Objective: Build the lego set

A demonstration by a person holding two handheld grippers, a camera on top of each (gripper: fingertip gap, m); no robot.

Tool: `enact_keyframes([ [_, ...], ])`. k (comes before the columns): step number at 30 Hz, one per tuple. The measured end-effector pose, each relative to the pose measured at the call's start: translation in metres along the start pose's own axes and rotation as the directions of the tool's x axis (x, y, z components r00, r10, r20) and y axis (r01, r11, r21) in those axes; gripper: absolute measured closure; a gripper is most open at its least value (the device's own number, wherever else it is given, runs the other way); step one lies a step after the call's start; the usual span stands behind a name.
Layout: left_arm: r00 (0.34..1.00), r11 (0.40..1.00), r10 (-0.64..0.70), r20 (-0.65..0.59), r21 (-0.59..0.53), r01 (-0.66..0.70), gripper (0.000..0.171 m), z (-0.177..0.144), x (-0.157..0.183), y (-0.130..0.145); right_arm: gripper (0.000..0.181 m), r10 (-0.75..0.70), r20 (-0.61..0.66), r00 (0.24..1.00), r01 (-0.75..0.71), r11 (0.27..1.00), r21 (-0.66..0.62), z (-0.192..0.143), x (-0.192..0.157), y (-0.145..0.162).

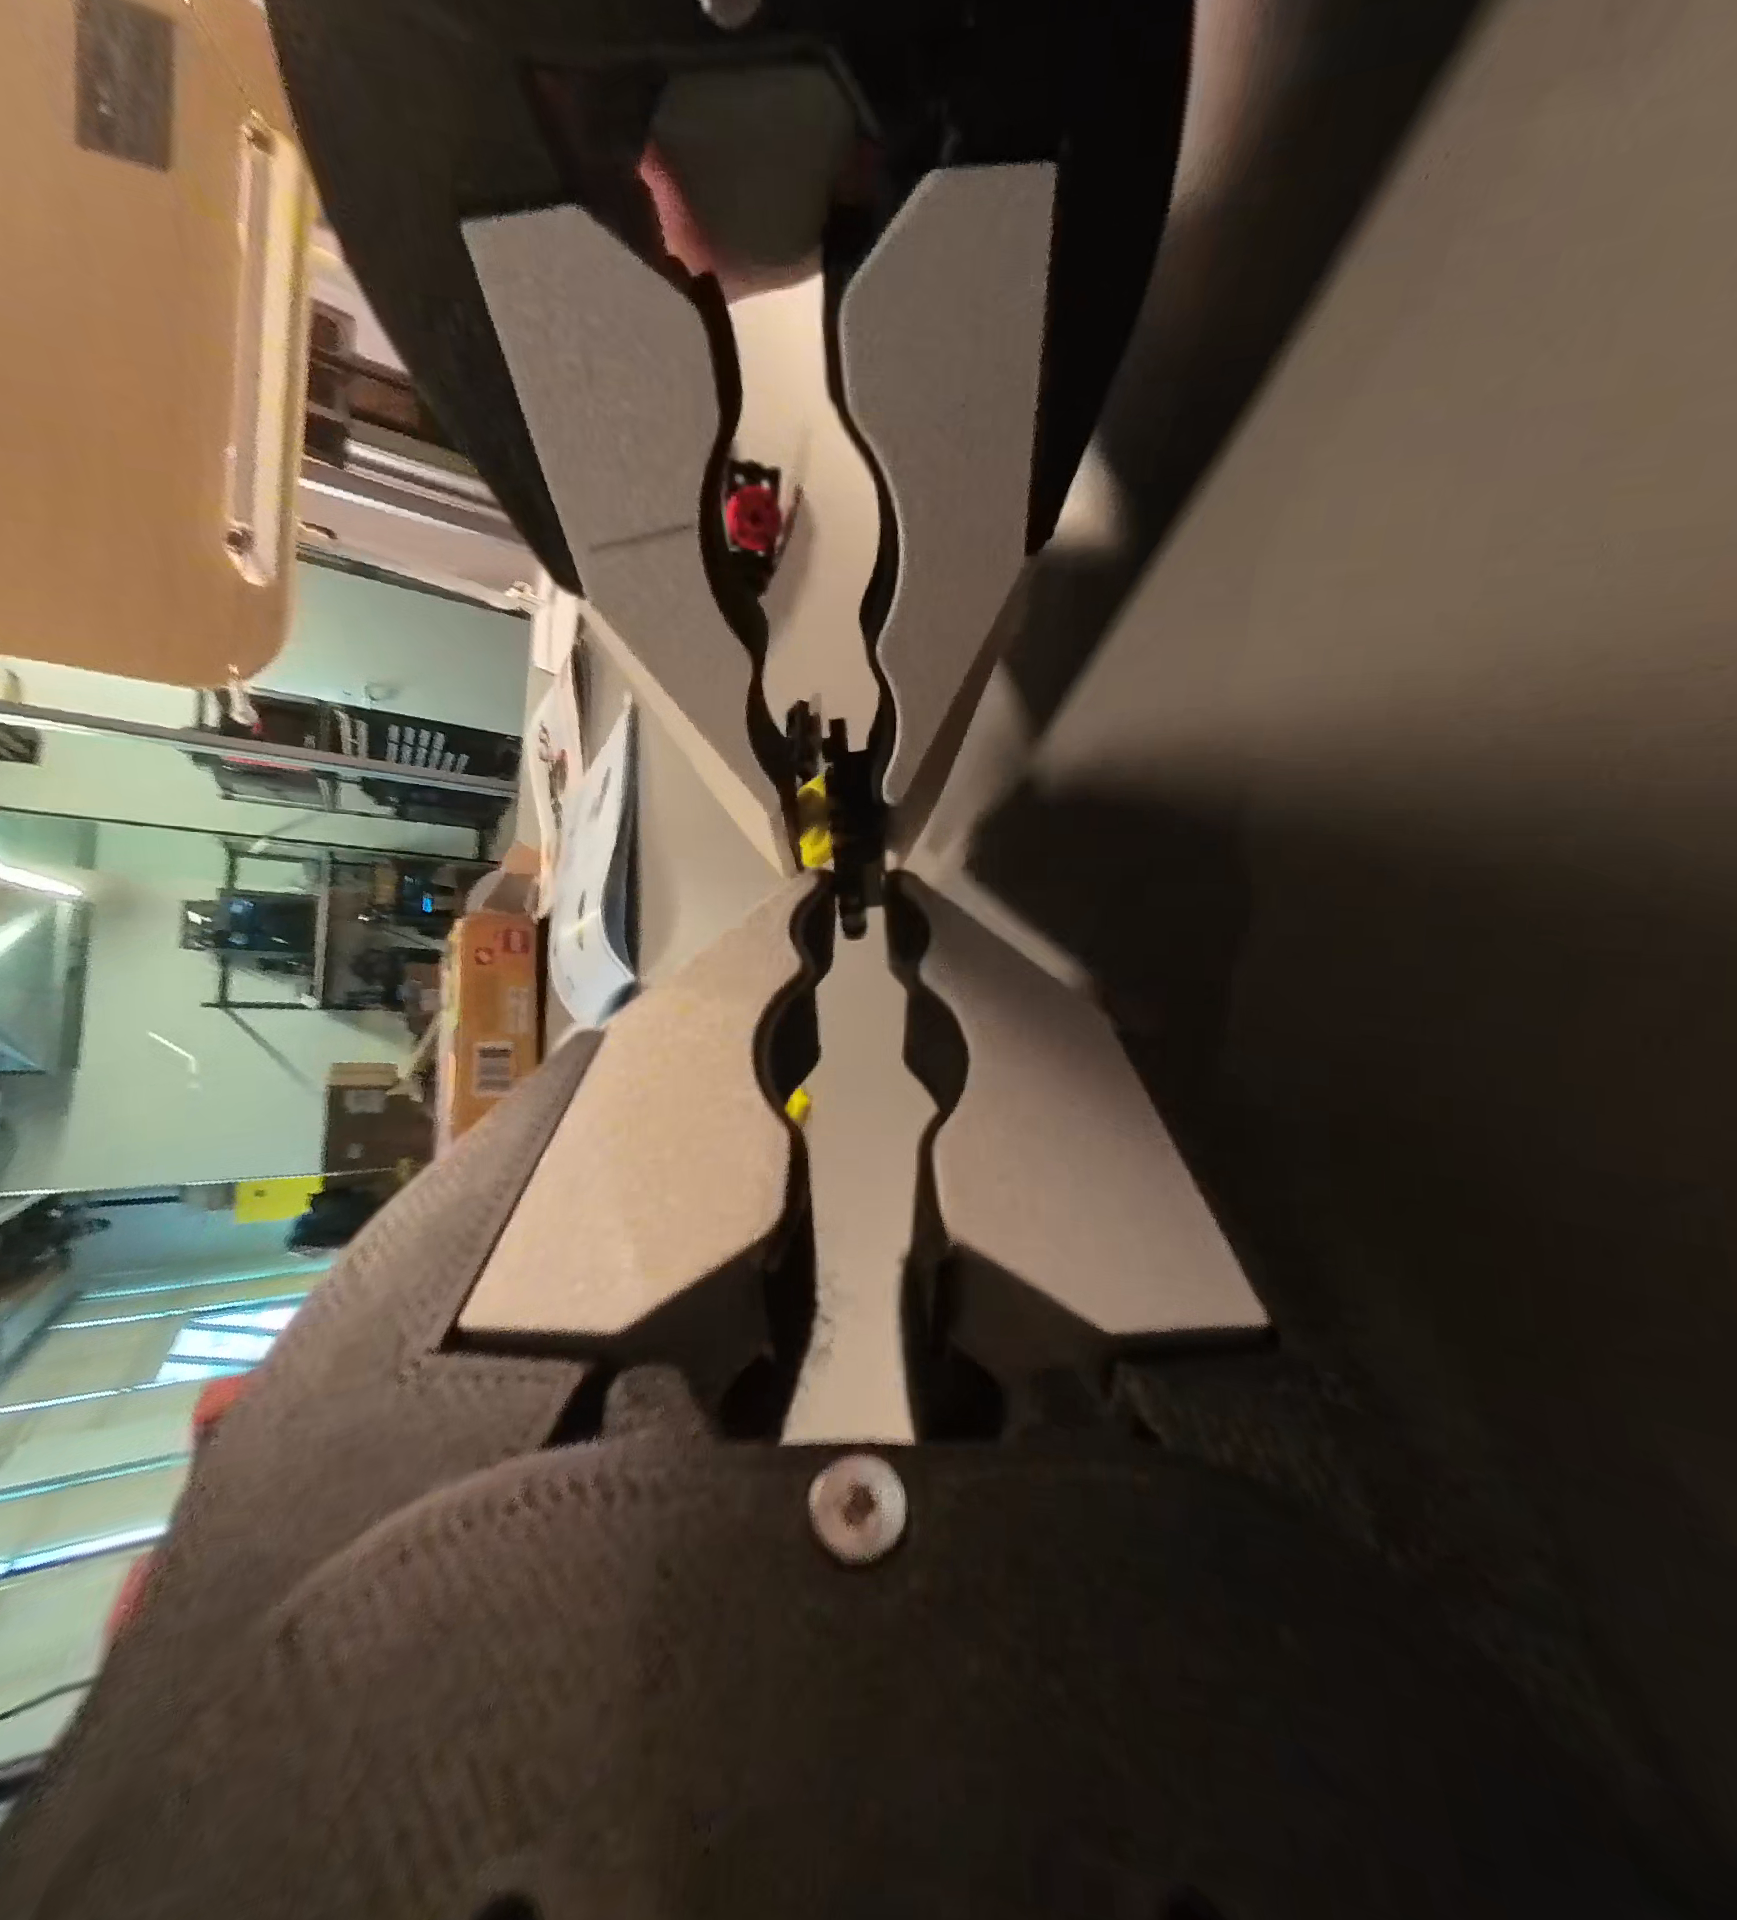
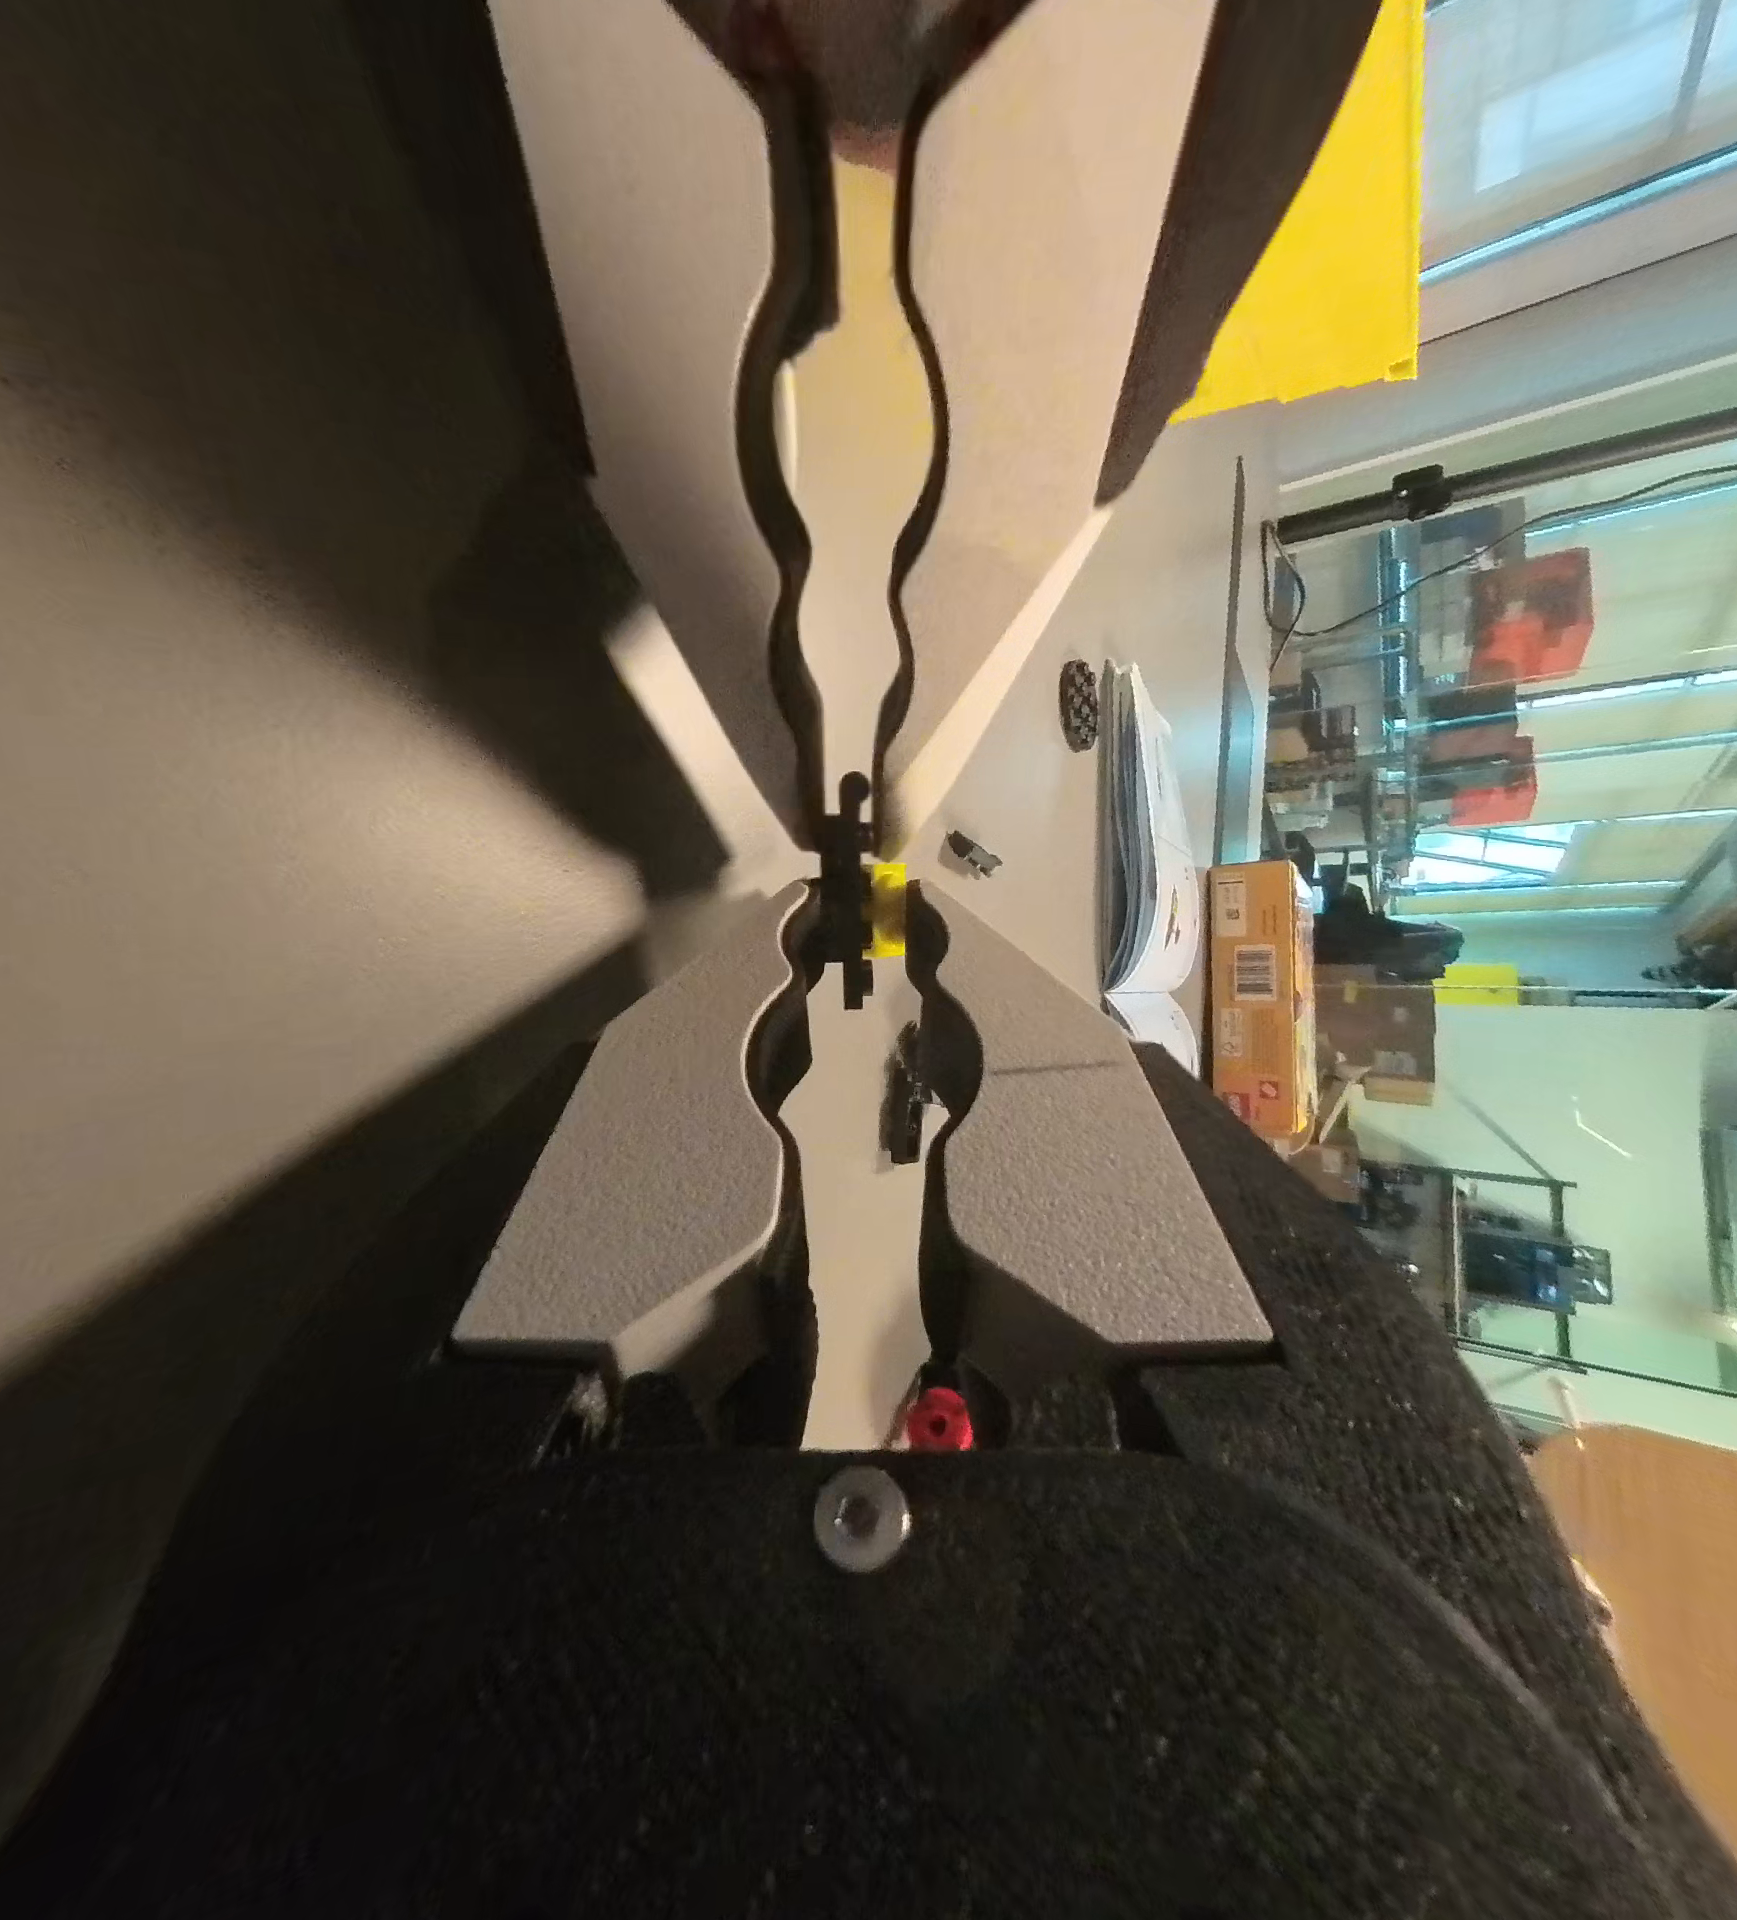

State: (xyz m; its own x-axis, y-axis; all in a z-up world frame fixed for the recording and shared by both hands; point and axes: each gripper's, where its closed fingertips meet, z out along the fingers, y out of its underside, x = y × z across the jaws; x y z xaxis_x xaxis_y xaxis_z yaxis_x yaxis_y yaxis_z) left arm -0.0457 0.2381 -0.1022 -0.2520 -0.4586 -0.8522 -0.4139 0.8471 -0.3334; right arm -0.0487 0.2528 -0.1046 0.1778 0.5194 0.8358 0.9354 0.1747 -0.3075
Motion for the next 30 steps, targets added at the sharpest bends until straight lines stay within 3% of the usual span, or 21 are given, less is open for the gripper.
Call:
enact_keyframes([
  [7,0.987,0.988,0.154,0.055,-0.002,-0.154,0.164,0.000,0.001,-0.001,0.167,0.025,0.042,0.999,-0.025,1.000,0.000,0.001,-0.005,0.001],
  [16,0.986,0.989,0.150,0.072,-0.009,-0.150,0.165,0.001,0.000,-0.001,0.167,0.023,0.046,0.999,-0.022,1.000,-0.017,0.002,-0.005,0.001],
  [30,0.994,0.993,0.102,0.029,0.053,-0.103,0.164,-0.001,0.005,-0.005,0.167,0.123,0.176,0.977,-0.136,0.989,0.061,-0.002,-0.010,-0.003],
])
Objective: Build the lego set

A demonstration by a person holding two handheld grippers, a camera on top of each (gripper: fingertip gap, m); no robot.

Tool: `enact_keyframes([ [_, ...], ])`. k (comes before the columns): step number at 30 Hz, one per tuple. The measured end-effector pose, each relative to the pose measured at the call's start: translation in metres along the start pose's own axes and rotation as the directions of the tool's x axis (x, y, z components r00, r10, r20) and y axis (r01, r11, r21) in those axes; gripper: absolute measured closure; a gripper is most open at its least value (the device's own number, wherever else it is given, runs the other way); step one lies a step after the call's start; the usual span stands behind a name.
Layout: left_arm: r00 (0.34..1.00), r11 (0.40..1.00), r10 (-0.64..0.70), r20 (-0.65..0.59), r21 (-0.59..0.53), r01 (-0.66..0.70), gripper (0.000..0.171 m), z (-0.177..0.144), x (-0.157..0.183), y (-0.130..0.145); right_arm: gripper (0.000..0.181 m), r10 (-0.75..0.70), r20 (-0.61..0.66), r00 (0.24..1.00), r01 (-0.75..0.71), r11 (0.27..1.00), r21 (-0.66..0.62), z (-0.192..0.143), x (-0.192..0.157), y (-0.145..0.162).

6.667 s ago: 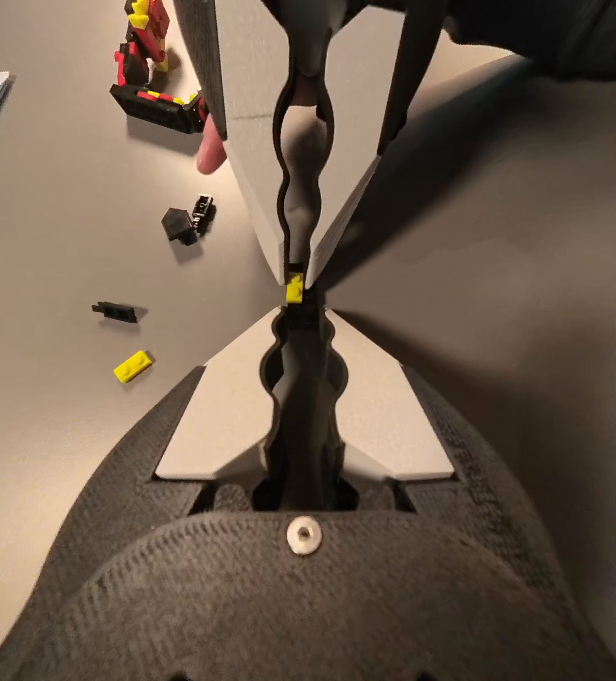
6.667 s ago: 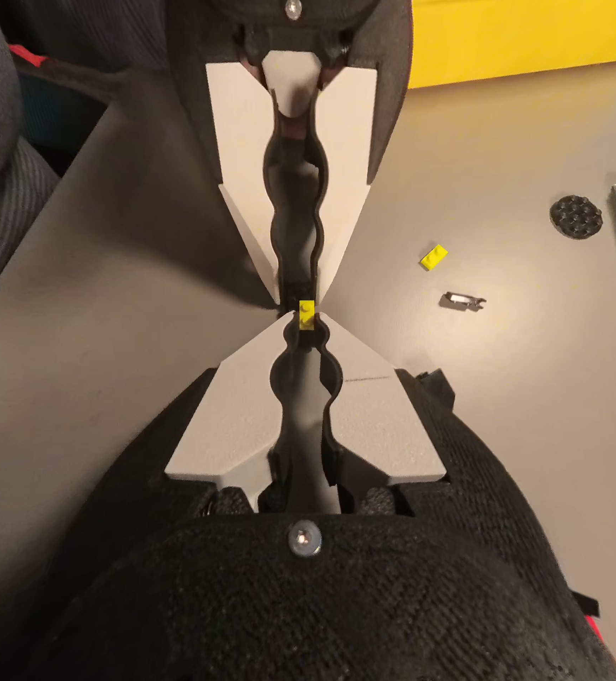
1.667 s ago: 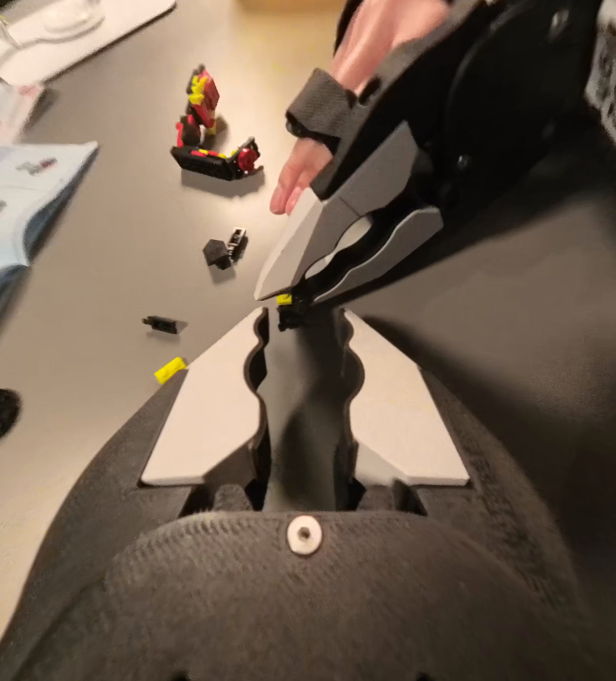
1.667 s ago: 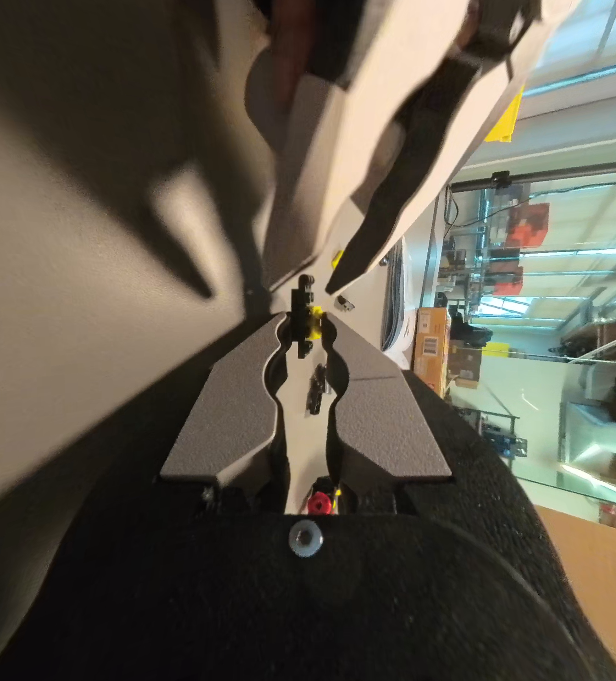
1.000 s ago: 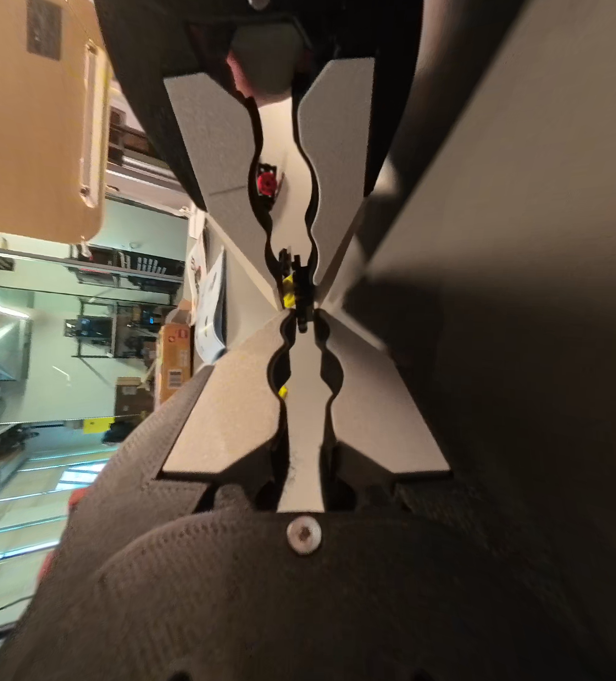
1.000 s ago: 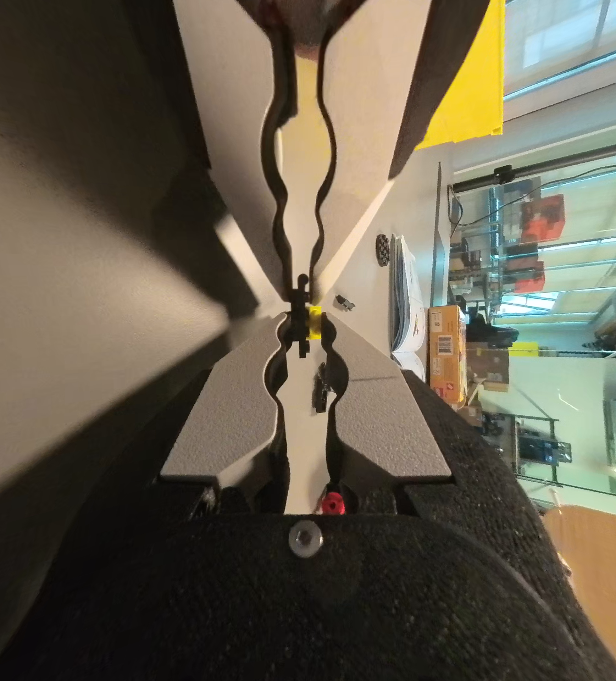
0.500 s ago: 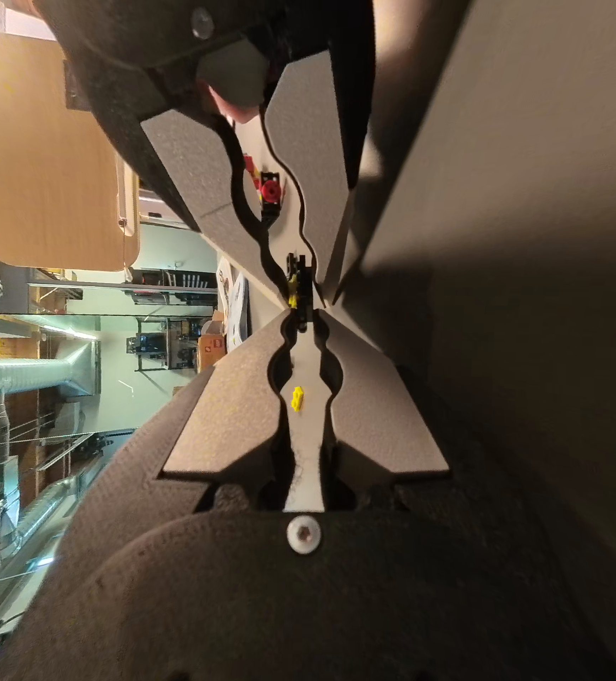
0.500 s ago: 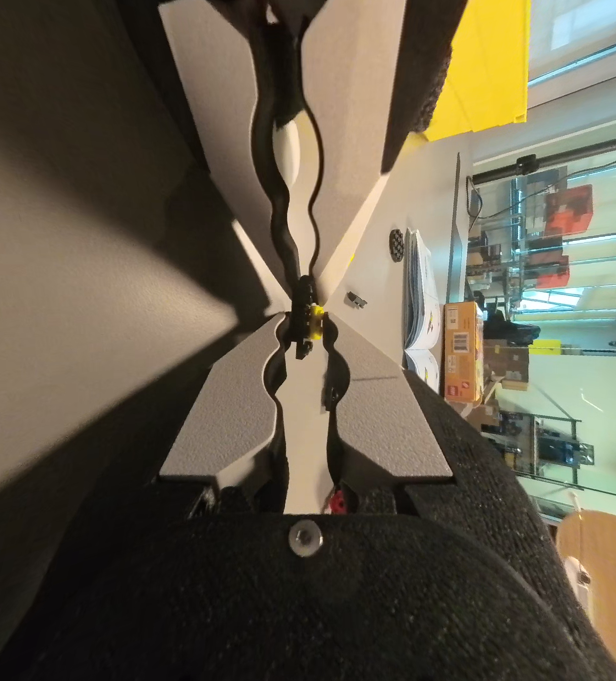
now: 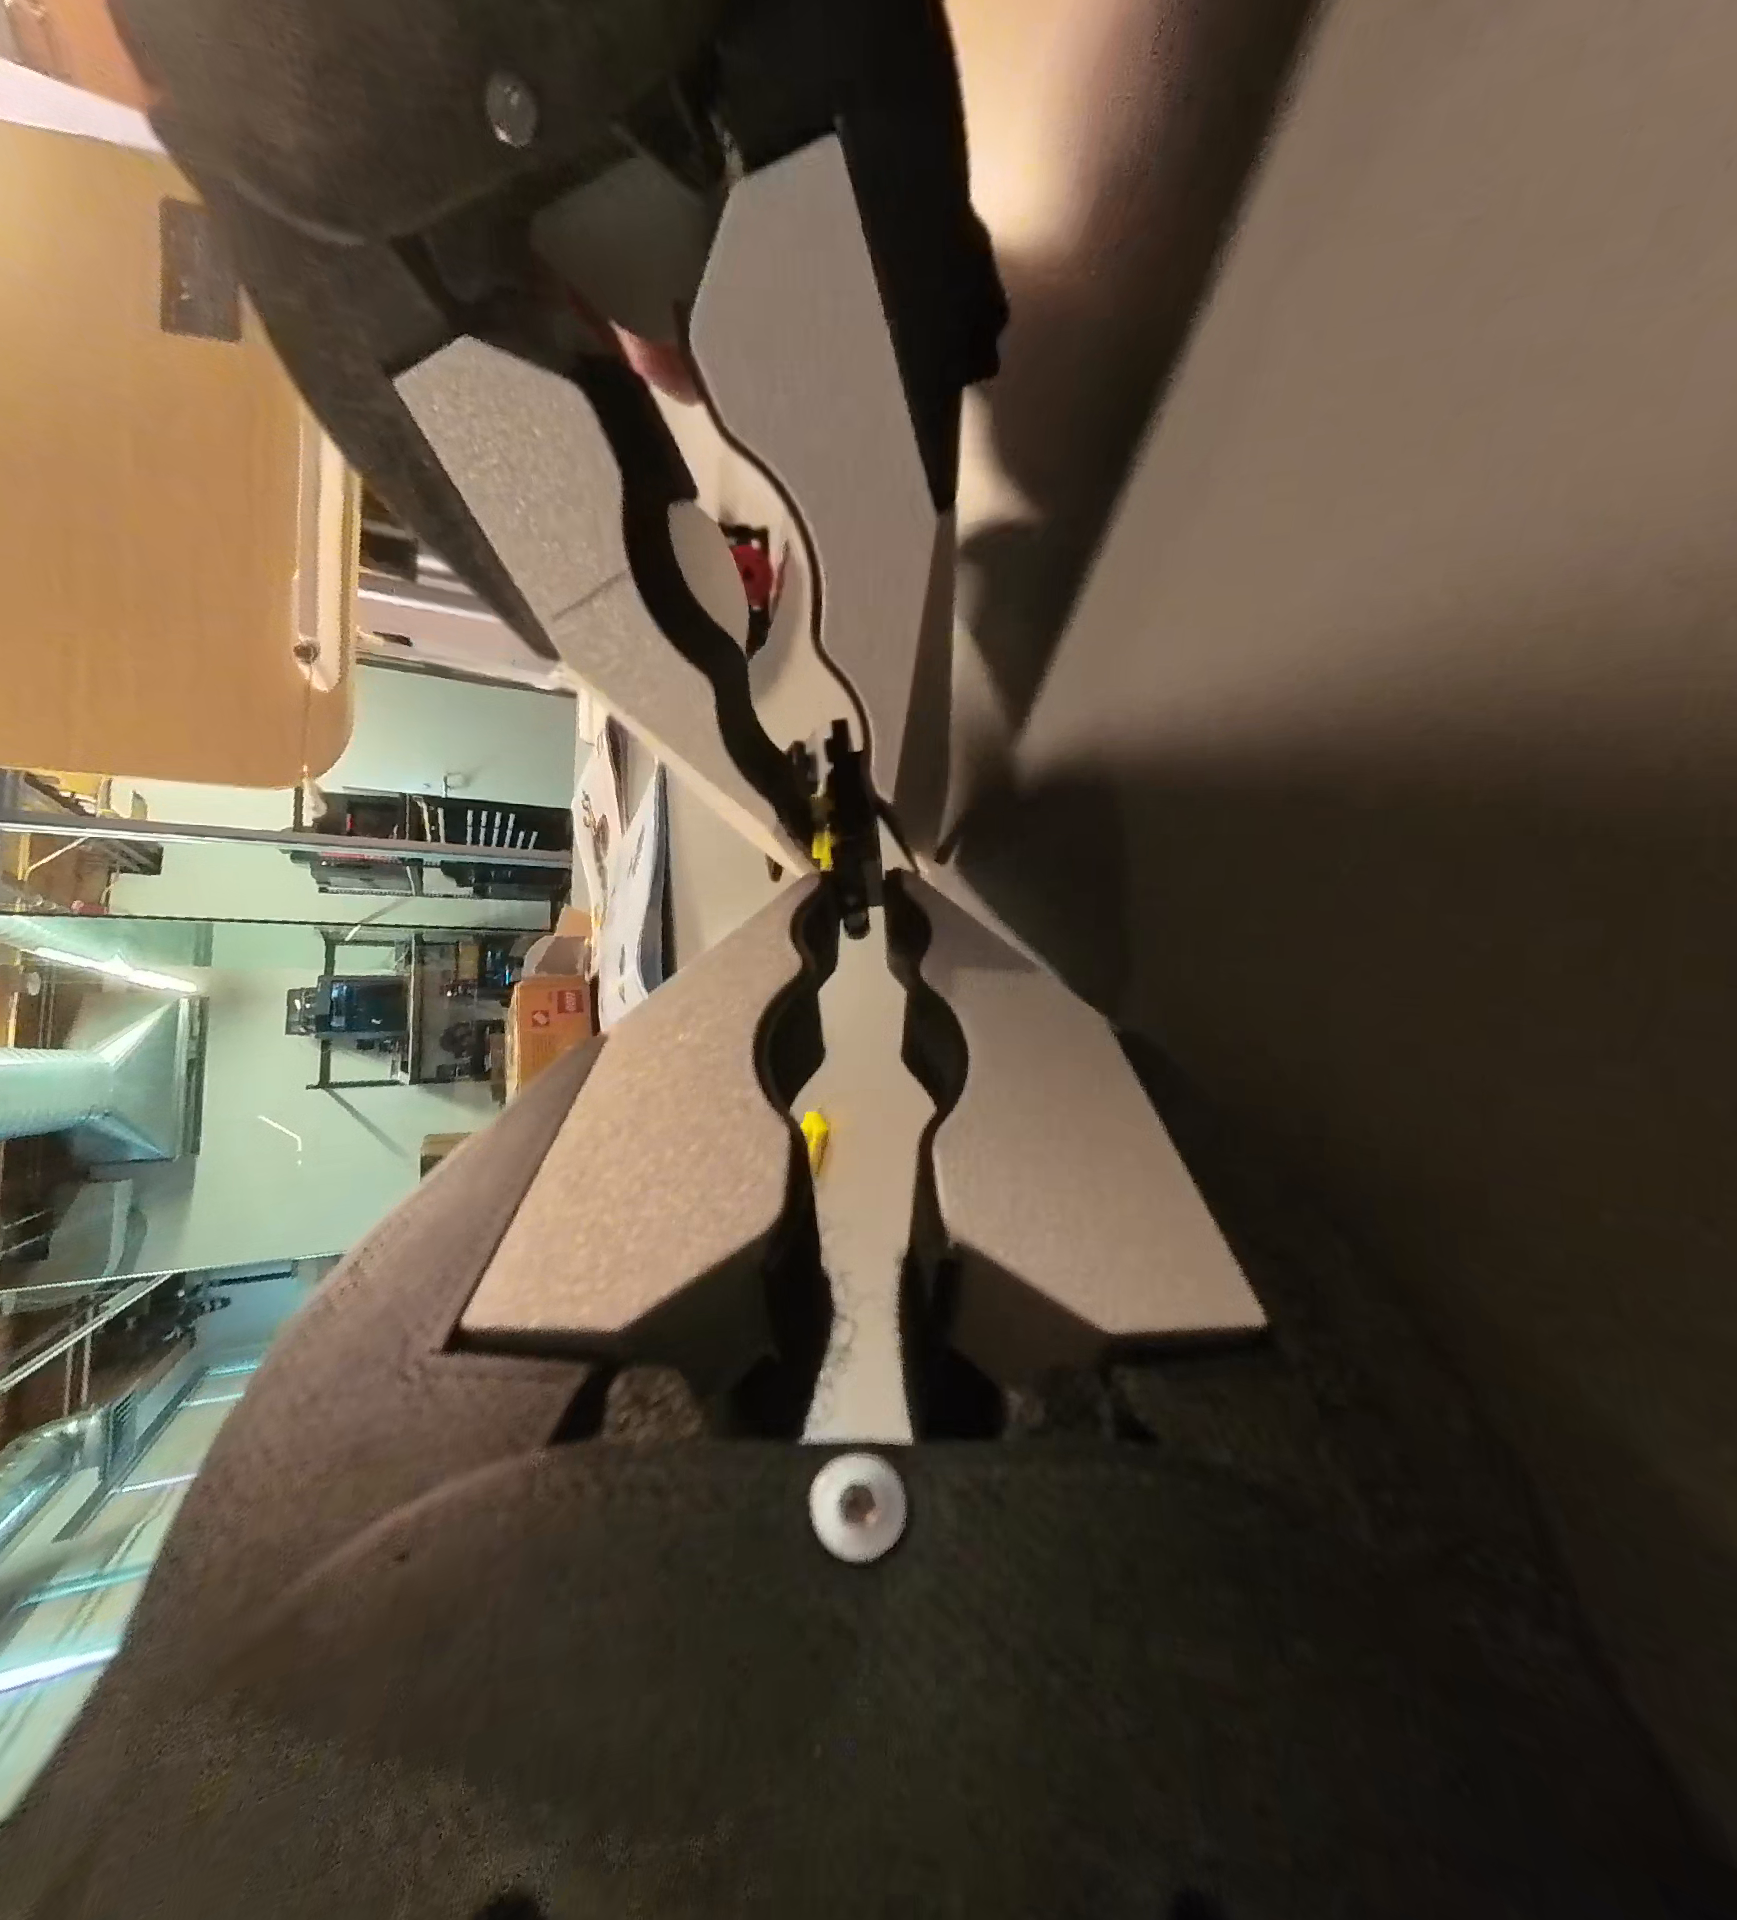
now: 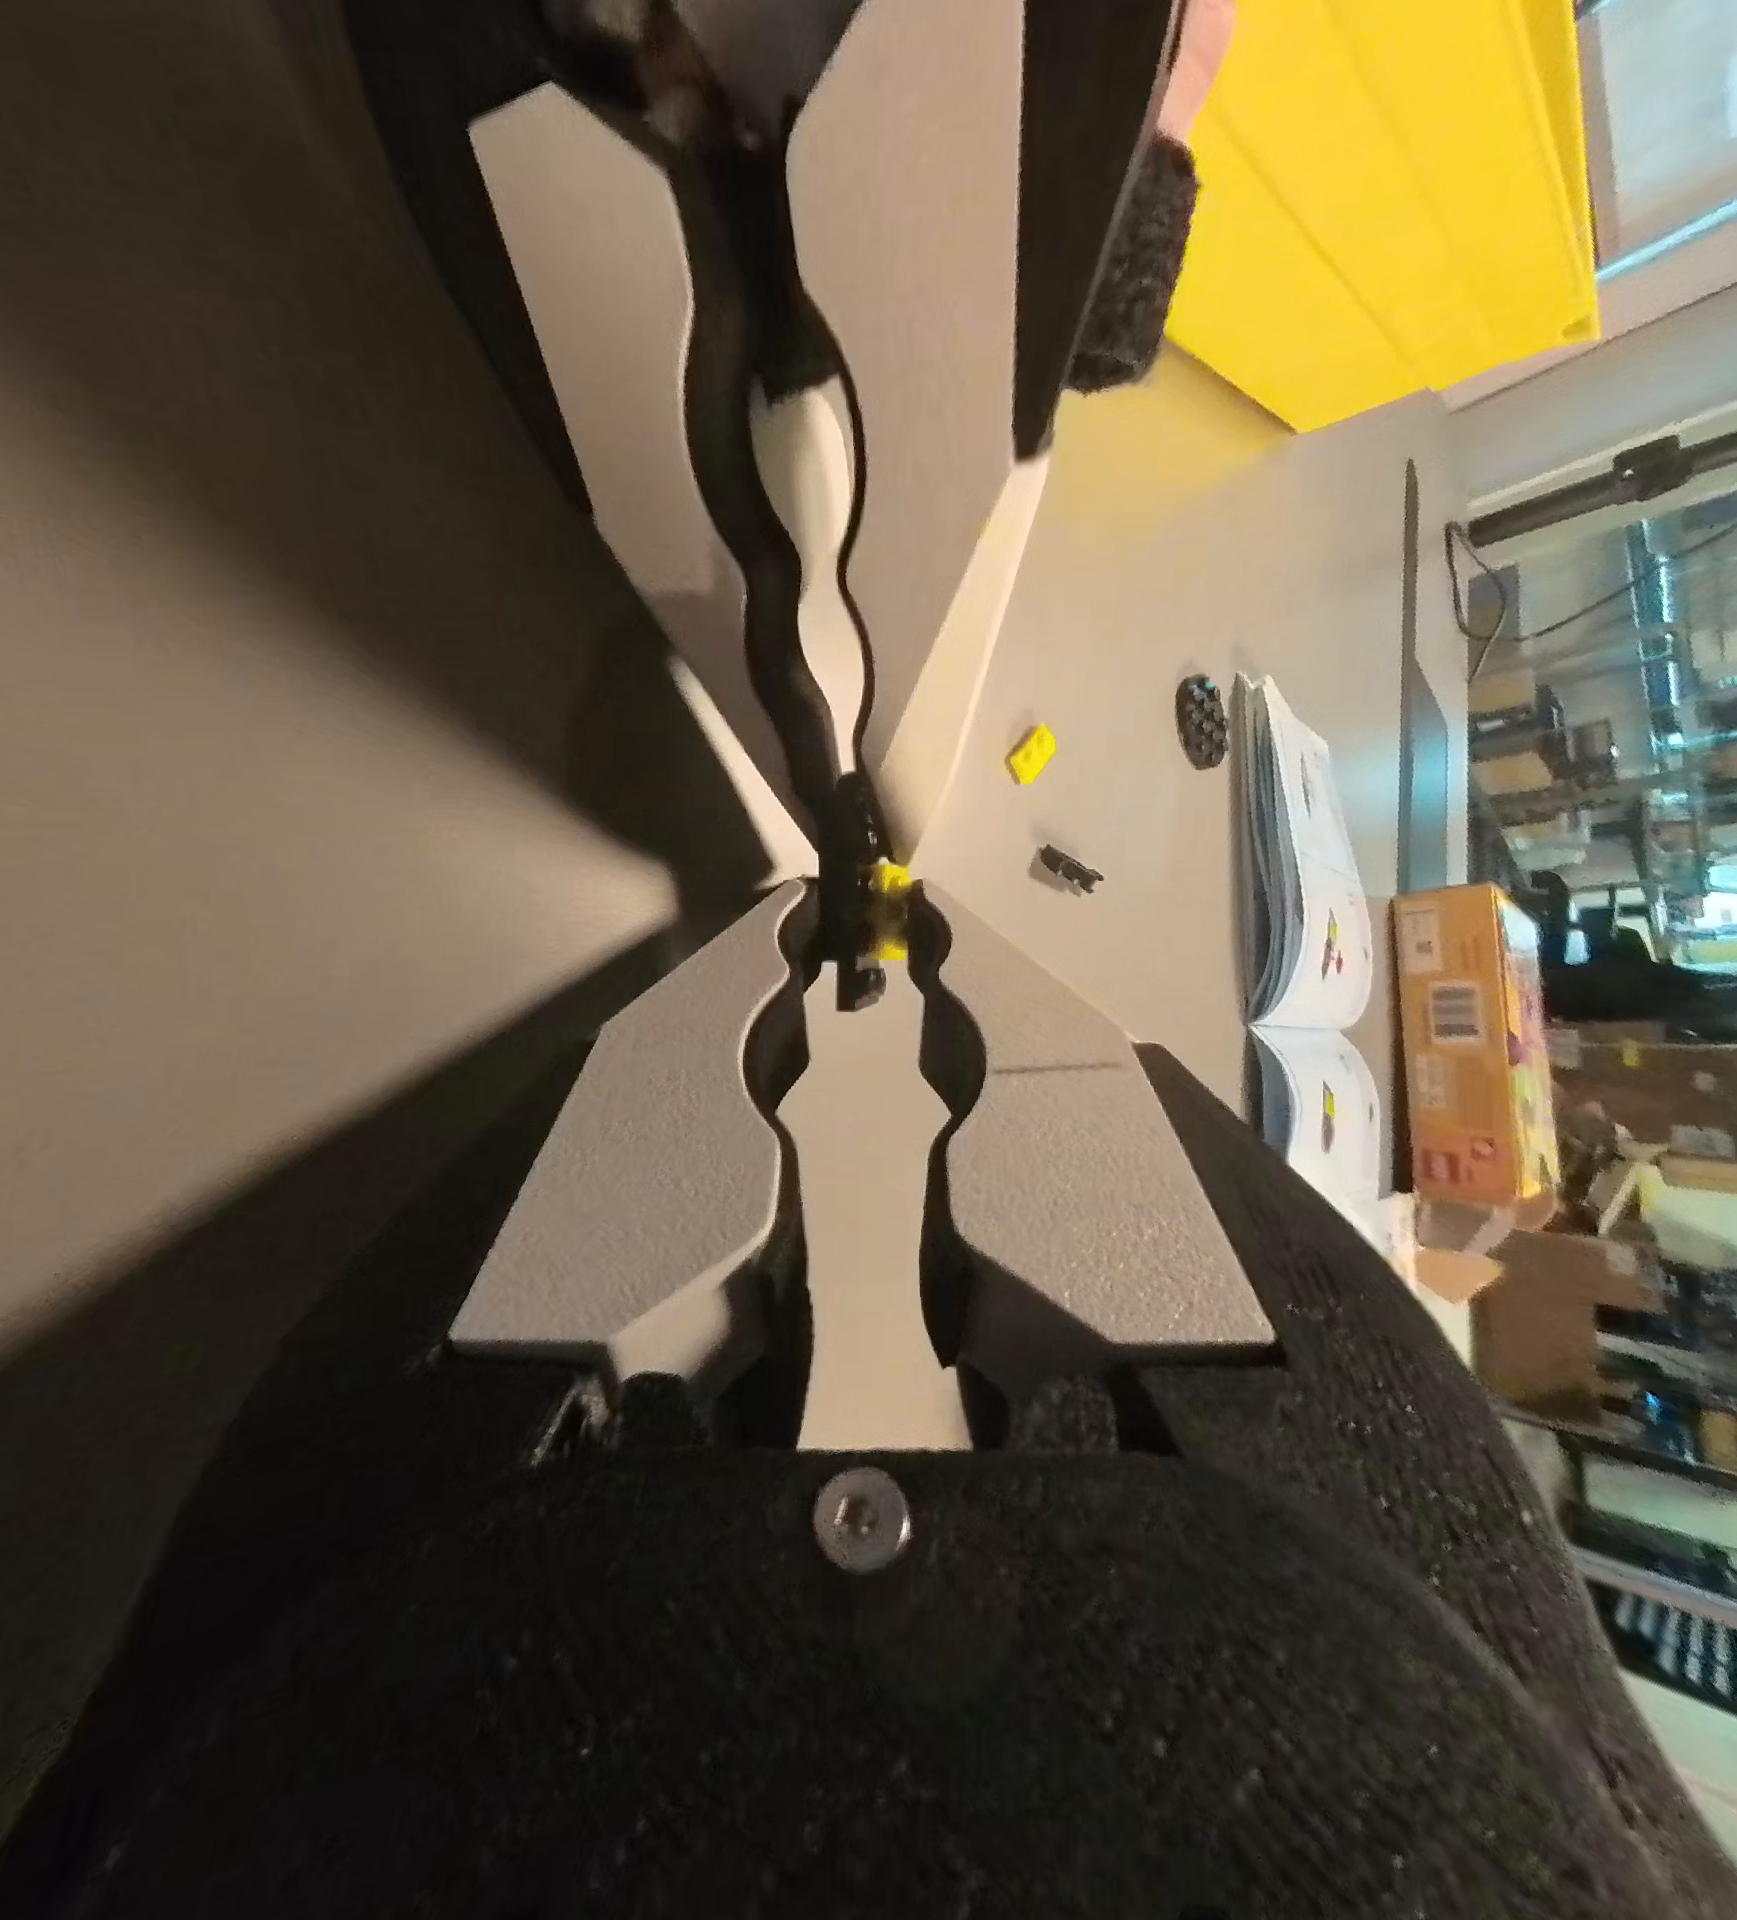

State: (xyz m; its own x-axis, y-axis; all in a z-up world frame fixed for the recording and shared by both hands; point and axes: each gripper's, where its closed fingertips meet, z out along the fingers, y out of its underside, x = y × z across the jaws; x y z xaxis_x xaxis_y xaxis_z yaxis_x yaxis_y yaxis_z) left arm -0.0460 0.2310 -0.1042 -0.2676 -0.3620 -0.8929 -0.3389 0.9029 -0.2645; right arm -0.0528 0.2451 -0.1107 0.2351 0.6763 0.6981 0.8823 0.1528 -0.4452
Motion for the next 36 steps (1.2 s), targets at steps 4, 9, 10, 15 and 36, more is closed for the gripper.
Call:
enact_keyframes([
  [4,1.000,0.999,0.009,0.012,0.032,-0.009,0.165,-0.002,-0.001,-0.004,0.164,0.061,0.045,0.997,-0.064,0.997,0.051,-0.003,-0.003,-0.003],
  [9,1.000,0.999,-0.004,0.007,0.041,0.004,0.165,-0.002,-0.001,-0.005,0.165,0.065,0.045,0.997,-0.068,0.996,0.050,-0.004,-0.004,-0.003],
  [10,1.000,0.999,-0.010,0.005,0.043,0.009,0.165,-0.002,-0.001,-0.005,0.165,0.060,0.035,0.998,-0.062,0.997,0.043,-0.003,-0.003,-0.003],
  [15,1.000,0.999,-0.023,0.002,0.035,0.023,0.165,-0.002,-0.002,-0.003,0.166,0.100,0.030,0.995,-0.100,0.995,0.020,-0.003,-0.002,-0.002],
  [36,0.998,0.992,-0.019,0.052,-0.127,0.025,0.164,-0.013,-0.009,0.029,0.149,0.574,0.184,0.798,-0.598,0.792,0.125,-0.015,0.030,0.001],
])
